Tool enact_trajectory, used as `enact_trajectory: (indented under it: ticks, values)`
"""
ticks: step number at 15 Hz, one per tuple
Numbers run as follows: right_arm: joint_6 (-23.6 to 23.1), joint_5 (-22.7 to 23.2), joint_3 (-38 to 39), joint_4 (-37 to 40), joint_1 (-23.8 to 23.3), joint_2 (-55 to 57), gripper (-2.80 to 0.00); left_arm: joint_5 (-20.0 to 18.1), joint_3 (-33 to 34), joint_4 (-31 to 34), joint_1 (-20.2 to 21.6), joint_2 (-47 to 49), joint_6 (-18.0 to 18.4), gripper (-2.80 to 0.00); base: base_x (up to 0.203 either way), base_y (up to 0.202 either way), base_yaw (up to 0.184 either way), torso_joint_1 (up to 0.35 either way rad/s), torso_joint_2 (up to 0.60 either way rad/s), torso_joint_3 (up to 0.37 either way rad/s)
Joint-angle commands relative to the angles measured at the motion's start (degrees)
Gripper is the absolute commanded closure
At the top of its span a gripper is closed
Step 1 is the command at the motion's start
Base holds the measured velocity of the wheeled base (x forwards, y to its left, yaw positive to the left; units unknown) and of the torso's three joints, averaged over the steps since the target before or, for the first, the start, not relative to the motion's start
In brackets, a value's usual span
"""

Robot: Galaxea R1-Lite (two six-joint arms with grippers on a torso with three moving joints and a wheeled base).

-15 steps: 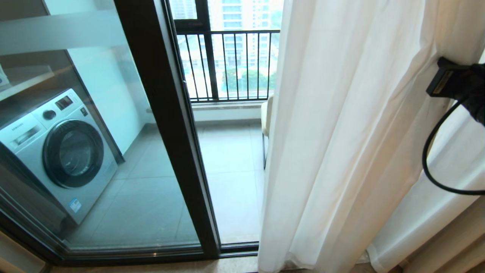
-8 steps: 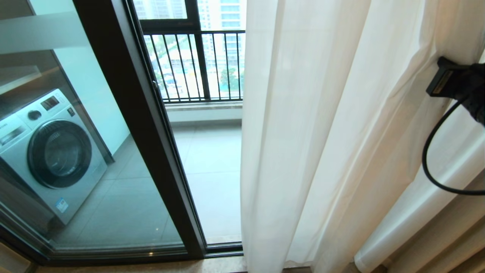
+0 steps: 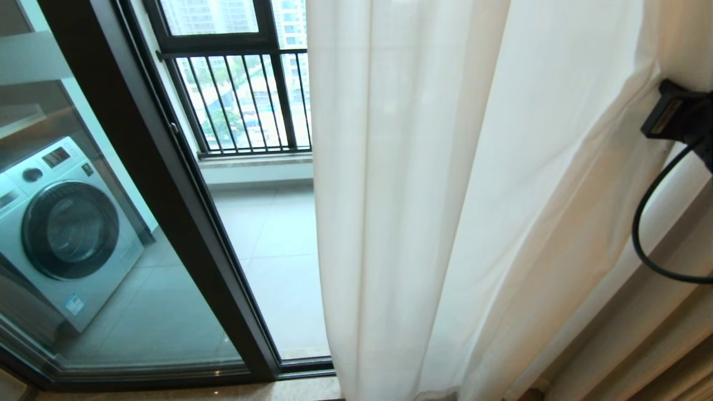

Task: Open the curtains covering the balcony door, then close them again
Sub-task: Pull the inner curtains open on both sides

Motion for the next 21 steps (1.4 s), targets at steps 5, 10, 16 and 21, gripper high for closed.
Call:
enact_trajectory:
  ticks: [5, 10, 16, 21]
  values:
    - [-0.14, 0.01, 0.20, -0.24, 0.20, 0.10, 0.00, 0.00, 0.00, -0.01, 0.01, -0.02, -0.03, 0.00, 0.000, -0.190, 0.002, 0.003, 0.00, 0.001]
    - [-0.14, 0.01, 0.29, -0.24, 0.20, 0.10, 0.00, 0.00, 0.00, -0.01, 0.01, -0.02, -0.03, 0.00, 0.000, -0.190, 0.001, 0.002, 0.00, 0.003]
    - [-0.14, 0.01, 0.29, -0.15, 0.20, -0.17, 0.00, 0.00, 0.00, -0.01, 0.01, -0.02, -0.03, 0.00, 0.000, -0.181, 0.001, 0.001, 0.00, 0.003]
    - [-0.14, 0.01, 0.46, -0.24, 0.20, -0.17, 0.00, 0.00, 0.00, -0.01, 0.01, -0.02, -0.03, 0.00, 0.000, -0.016, 0.000, 0.000, 0.00, 0.000]
